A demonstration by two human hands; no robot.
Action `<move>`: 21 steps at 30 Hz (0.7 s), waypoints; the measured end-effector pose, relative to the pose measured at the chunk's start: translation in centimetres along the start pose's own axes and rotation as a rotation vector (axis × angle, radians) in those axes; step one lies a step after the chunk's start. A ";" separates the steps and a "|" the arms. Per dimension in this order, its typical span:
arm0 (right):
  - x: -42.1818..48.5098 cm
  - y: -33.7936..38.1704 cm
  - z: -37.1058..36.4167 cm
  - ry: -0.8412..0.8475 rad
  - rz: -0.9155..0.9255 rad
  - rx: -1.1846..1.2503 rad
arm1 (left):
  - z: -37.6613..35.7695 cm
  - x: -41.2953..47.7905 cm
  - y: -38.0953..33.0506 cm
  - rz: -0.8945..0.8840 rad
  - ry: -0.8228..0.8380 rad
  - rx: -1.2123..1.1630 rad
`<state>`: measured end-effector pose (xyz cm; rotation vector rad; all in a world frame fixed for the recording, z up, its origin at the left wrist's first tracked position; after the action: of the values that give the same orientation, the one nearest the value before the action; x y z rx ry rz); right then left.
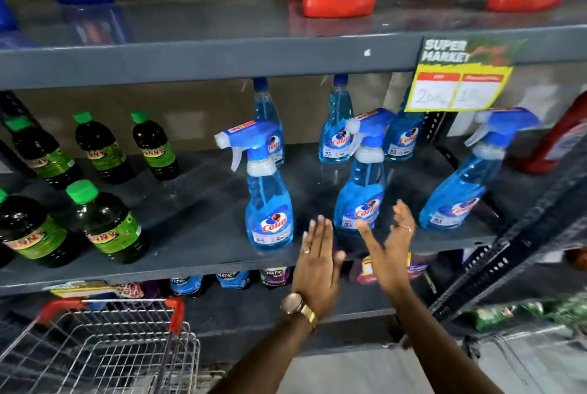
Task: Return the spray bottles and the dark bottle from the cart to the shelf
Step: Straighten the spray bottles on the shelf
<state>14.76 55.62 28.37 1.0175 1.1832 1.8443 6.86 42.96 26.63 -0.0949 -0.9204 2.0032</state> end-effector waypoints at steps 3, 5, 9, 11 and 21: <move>2.3 -0.3 -2.1 0.264 -0.035 0.116 | -0.9 2.4 1.4 0.142 -0.002 0.109; 3.1 -1.0 -2.3 0.278 -0.037 0.055 | -1.4 2.8 2.1 0.200 -0.019 0.112; 3.5 -2.1 -2.1 0.316 -0.030 0.013 | -1.8 2.8 2.4 0.267 -0.057 0.113; 3.3 -2.2 -2.2 0.368 -0.027 0.009 | -1.8 3.2 2.2 0.299 -0.078 0.120; 2.9 -2.5 -2.0 0.369 -0.024 0.040 | -2.2 3.3 2.2 0.380 -0.110 0.260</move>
<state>12.04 58.24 26.17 0.6963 1.4428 2.0538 4.26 46.07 24.56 -0.0142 -0.7404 2.4868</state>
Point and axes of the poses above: each hand's wrist, its own x-axis towards the middle knuckle, its own z-axis out of the back of the hand, y = z × x, the point moved 6 cm from there along x, towards the middle knuckle, and after that the axes turned 8 degrees about -x, right-handed, at the moved point
